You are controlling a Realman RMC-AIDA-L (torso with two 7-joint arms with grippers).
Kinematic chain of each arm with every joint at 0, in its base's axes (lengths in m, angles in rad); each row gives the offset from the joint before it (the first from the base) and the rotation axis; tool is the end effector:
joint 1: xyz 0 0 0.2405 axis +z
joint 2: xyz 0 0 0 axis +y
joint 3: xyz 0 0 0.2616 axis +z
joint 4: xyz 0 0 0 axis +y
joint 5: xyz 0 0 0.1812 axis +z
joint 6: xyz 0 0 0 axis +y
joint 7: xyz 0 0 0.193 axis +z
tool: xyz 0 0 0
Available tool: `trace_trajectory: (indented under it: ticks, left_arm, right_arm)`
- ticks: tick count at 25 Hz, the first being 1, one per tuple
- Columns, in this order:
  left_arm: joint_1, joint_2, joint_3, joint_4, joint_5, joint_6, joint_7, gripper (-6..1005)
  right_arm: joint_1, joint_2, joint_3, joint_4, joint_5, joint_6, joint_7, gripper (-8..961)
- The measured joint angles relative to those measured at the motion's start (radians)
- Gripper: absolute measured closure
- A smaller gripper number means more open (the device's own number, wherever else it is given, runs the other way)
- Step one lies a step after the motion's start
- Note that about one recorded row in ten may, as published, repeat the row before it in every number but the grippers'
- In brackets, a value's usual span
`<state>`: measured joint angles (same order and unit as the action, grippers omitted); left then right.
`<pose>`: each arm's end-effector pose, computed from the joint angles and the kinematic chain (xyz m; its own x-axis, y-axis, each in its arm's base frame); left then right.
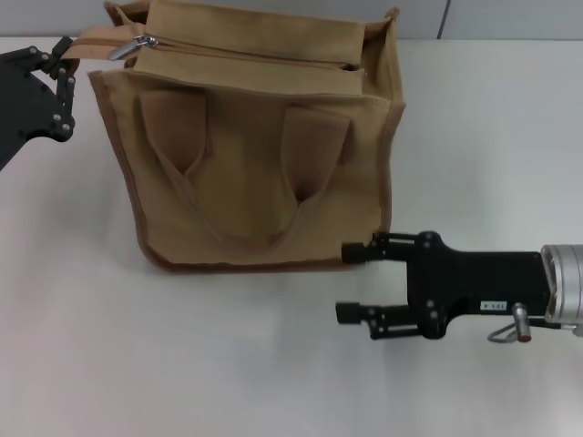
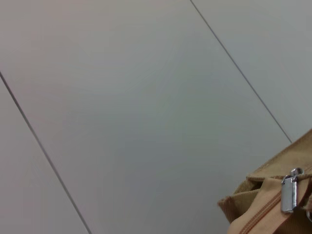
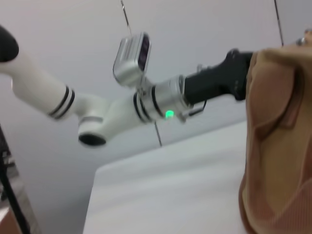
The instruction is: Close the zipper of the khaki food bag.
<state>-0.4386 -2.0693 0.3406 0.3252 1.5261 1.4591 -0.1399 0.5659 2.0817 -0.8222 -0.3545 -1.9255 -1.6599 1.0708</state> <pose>-0.2736 0.3547 0.0290 0.8821 -0.3710 0.2902 0.1469 -0.3687 -0.9179 0.2033 0.2696 -0.0925 0.7899 -0.2498 -0.5600 -0.2573 -0.9640 0.0670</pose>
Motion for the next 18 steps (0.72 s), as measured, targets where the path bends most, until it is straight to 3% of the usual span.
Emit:
trace_trajectory:
  ticks: [5,9,13,18]
  left_arm:
    - [0.0,0.0,0.0,-0.004,-0.004,0.009,0.017,981]
    - [-0.002,-0.003,-0.004,-0.061,-0.005,0.036,0.114,981]
    - [-0.003,-0.003,-0.006,-0.074,-0.006,0.054,0.114,980]
    - [-0.002,-0.003,-0.008,-0.075,-0.006,0.058,0.108,979]
  right_arm:
    - [0.001,0.0,0.0,0.033,0.13,-0.086,0.036,175]
    - [0.008,0.0,0.0,0.064,0.353,-0.217,0.121,175]
    - [0.036,-0.001,0.0,0.064,0.442,-0.229,0.223,176]
    - [0.134,-0.002,0.001,0.055,0.477,-0.178,0.437,176]
